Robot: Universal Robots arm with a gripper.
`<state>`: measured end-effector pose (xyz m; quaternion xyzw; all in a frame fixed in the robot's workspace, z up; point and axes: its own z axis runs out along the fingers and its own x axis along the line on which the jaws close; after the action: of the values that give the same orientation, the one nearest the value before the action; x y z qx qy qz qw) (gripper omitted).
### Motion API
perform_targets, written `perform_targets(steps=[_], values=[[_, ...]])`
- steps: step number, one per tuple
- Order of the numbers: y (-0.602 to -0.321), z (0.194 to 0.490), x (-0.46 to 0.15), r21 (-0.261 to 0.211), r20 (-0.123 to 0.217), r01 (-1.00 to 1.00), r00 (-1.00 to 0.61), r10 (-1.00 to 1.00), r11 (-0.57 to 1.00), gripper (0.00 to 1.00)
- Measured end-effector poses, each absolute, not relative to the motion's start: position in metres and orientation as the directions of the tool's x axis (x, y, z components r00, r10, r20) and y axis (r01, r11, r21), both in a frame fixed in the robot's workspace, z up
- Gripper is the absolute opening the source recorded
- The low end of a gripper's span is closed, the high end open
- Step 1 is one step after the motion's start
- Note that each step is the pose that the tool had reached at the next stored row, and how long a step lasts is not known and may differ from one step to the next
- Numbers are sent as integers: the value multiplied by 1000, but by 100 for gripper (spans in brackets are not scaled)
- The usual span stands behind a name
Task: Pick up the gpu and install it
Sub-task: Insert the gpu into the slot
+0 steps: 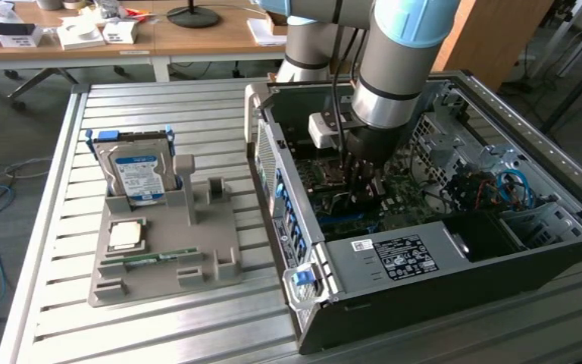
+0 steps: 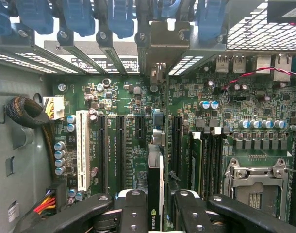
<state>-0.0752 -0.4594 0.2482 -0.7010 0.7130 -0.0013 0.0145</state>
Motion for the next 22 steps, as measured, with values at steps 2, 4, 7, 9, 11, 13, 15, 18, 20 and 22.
perform_targets(steps=[2, 4, 7, 9, 11, 13, 15, 18, 20, 22], values=[[-459, 248, -75, -22, -19, -1000, -17, -1000, 17, 26], [-459, 248, -75, -22, -19, -1000, -17, -1000, 17, 26], [-459, 248, -75, -22, -19, -1000, -17, -1000, 17, 26], [-459, 248, -75, -22, -19, -1000, -17, -1000, 17, 26], [-459, 248, -75, -22, -19, -1000, -17, -1000, 17, 26], [-459, 248, -75, -22, -19, -1000, -17, -1000, 17, 26], [-459, 248, -75, -22, -19, -1000, -17, -1000, 17, 26], [-459, 248, -75, -22, -19, -1000, -17, -1000, 17, 26], [-459, 248, -75, -22, -19, -1000, -17, -1000, 17, 26], [-459, 248, -75, -22, -19, -1000, -17, -1000, 17, 26]])
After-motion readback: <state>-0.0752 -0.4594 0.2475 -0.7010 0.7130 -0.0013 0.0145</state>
